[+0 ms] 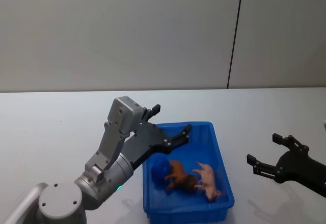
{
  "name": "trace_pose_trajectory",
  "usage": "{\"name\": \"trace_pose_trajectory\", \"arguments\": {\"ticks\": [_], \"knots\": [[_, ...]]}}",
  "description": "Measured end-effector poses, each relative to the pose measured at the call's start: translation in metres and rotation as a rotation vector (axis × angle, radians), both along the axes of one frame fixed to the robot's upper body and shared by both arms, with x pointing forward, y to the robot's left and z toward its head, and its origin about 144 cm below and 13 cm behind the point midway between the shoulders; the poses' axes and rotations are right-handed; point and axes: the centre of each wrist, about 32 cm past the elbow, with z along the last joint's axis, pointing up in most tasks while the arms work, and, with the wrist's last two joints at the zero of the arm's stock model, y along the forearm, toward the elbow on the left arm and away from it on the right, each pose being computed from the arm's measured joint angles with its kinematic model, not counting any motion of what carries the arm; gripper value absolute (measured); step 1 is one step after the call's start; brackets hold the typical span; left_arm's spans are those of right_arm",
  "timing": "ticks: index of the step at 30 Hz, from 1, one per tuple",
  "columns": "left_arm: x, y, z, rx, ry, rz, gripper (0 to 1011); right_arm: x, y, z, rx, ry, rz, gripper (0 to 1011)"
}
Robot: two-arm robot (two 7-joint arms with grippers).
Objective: Pick up the two dolls from the table and place them into the box.
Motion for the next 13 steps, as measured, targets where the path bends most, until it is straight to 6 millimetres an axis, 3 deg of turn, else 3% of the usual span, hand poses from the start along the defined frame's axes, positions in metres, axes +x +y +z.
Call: {"name": "trace_pose_trajectory", "arguments": {"ticks": [13], "knots": [[-0.0024, 0.0041, 0.0056, 0.011, -0.04, 0.036, 1003, 0.0, 0.0, 0.0, 0.0, 0.0, 0.0, 1001]]}}
